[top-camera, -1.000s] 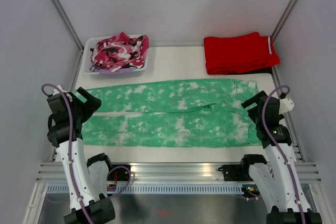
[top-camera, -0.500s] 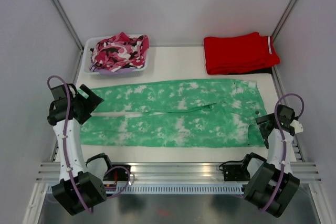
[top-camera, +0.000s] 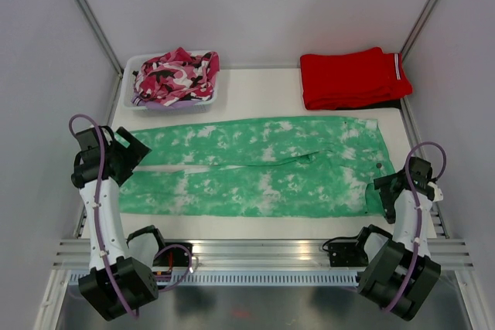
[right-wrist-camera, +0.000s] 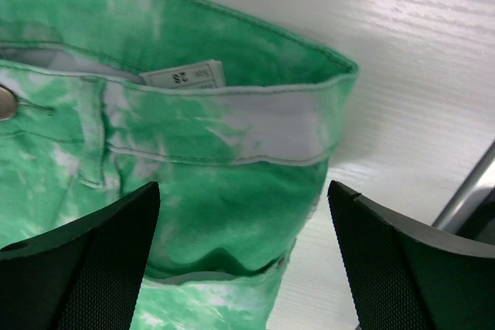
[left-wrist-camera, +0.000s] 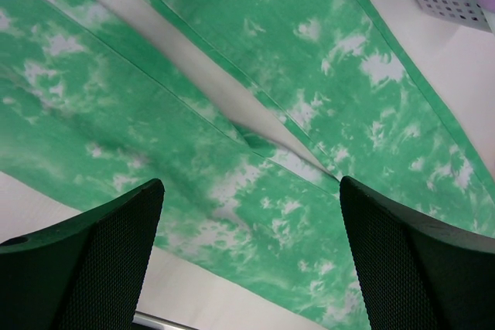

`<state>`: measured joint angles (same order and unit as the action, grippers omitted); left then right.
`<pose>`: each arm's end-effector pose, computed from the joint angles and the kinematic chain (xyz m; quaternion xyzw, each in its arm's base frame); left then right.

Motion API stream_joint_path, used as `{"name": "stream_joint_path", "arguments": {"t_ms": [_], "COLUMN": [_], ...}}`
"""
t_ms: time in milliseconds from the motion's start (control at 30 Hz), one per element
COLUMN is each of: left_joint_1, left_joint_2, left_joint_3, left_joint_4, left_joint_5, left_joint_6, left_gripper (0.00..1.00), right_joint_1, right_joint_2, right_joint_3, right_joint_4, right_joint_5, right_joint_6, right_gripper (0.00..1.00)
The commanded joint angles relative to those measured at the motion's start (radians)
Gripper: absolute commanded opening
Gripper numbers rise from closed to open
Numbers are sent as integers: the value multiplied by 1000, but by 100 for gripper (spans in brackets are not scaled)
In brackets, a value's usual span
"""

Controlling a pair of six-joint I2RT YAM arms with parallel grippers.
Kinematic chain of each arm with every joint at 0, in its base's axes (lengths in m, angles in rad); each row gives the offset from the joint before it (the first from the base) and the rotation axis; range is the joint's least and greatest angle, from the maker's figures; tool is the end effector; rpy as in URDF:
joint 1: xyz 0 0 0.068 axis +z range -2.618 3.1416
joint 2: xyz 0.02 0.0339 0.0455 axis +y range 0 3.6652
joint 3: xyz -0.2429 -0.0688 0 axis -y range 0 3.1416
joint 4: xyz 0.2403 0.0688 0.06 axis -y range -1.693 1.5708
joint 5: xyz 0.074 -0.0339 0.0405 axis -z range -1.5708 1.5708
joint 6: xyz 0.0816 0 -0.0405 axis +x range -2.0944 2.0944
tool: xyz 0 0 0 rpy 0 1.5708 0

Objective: Fold and stack the trousers
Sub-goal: Fold the trousers

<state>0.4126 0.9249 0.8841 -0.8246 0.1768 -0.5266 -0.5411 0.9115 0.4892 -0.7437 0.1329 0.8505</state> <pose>0.2040 0.0736 0.2401 -0.3958 0.8474 -0.1023 0.3388 0.1453 -0.0999 0.1194 0.6368 0.7417 -0.0334 0.2082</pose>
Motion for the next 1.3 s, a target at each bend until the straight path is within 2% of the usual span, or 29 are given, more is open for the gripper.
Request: {"name": "stream_joint_path", "arguments": {"t_ms": [0,167,233,300,433,467,567,600,667,933,1033,1133,1233,1267], "left_joint_1": [-1,-1,0,-1,-1,-1,-1,-1,-1,0,0,0,3,2], "left_joint_2": [-14,25,31,37,38,40,35,35,32,61,91,114,126,143], "left_joint_3": [16,44,24,-8,-158,-178,-232,-237,-243,-284,-275,-277,-327,-335], "left_joint_4": [1,-11,-22,-15,30,36,29,-20,-62,-116,-152,-140,-42,-28], "left_joint_5": [-48,-56,-82,-73,-46,-54,-153,-246,-318,-467,-565,-608,-568,-541], "left_joint_6": [-9,-9,-55,-96,-252,-271,-328,-372,-430,-625,-668,-681,-658,-656], "left_gripper": [100,100,100,100,97,97,95,95,94,91,90,88,80,71], "right_joint_1": [-3,3,3,3,3,3,4,9,9,10,9,9,9,9], "right_joint_2": [15,58,76,81,63,63,73,90,105,185,185,188,185,191], "right_joint_3": [26,32,38,3,-80,-90,-77,-69,-58,-15,-21,-31,-17,-12], "right_joint_4": [-88,-68,-22,30,156,161,172,165,173,196,219,231,225,219], "right_joint_5": [25,36,47,-4,-87,-93,-85,-82,-87,-122,-130,-159,-154,-150], "right_joint_6": [48,85,84,91,107,104,64,56,55,53,56,61,53,53], "right_gripper": [96,95,94,87,65,53,31,25,13,14,18,29,32,32]}}
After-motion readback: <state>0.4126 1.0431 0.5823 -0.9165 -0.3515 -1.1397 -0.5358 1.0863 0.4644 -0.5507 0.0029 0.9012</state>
